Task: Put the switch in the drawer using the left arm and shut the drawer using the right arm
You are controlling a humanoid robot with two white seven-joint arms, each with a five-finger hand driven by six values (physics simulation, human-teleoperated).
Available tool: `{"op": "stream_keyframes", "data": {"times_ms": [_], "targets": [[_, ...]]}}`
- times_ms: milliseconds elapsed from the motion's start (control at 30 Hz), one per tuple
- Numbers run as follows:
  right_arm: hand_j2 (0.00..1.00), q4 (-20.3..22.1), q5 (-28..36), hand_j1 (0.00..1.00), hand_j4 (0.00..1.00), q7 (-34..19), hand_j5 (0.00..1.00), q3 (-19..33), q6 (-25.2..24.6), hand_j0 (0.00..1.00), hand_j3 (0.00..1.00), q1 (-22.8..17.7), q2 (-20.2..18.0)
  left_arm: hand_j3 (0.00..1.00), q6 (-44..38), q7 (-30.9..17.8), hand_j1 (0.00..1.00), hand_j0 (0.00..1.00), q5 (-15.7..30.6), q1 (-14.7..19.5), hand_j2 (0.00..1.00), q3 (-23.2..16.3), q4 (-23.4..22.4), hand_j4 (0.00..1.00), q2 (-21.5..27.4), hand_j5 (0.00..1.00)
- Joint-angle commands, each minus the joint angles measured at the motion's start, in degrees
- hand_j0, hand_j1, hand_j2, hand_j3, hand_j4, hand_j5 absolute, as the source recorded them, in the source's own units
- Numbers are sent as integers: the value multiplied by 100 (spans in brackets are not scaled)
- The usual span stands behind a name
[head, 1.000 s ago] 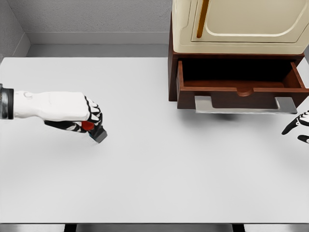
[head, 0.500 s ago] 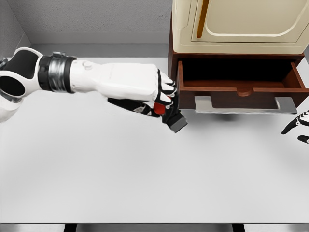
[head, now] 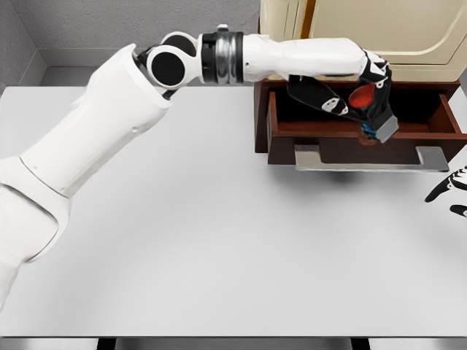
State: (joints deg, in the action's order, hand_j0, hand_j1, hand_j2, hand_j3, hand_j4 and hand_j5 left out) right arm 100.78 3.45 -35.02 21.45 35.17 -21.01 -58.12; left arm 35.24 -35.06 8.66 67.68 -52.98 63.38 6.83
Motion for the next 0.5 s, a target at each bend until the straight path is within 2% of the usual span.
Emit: {"op": "stream_keyframes", "data": {"times_ms": [0, 100, 300, 400, 467], "targets": [[59, 3, 41, 59, 59, 2, 59, 0, -17, 59, 59, 0, -6, 36, -24, 6, 36, 36, 110, 0, 36, 24, -327, 36, -120, 36], [59, 3, 42, 59, 59, 2, 59, 0, -17, 59, 59, 0, -6, 36, -24, 6, 36, 36, -118, 158, 36, 16, -265, 36, -121, 36], [59, 3, 50, 59, 59, 2, 59, 0, -17, 59, 59, 0, -6, 36, -24, 6, 36, 36, -1894, 281, 36, 323, -309, 36, -208, 36], [59, 3, 41, 59, 59, 2, 59, 0, -17, 59, 59, 0, -6, 36, -24, 6, 36, 36, -2070, 158, 36, 508, -283, 36, -366, 36], [59, 3, 41, 59, 59, 2, 59, 0, -17, 59, 59, 0, -6, 37, -24, 6, 37, 37, -2395, 18, 37, 728, -274, 37, -437, 37]]}}
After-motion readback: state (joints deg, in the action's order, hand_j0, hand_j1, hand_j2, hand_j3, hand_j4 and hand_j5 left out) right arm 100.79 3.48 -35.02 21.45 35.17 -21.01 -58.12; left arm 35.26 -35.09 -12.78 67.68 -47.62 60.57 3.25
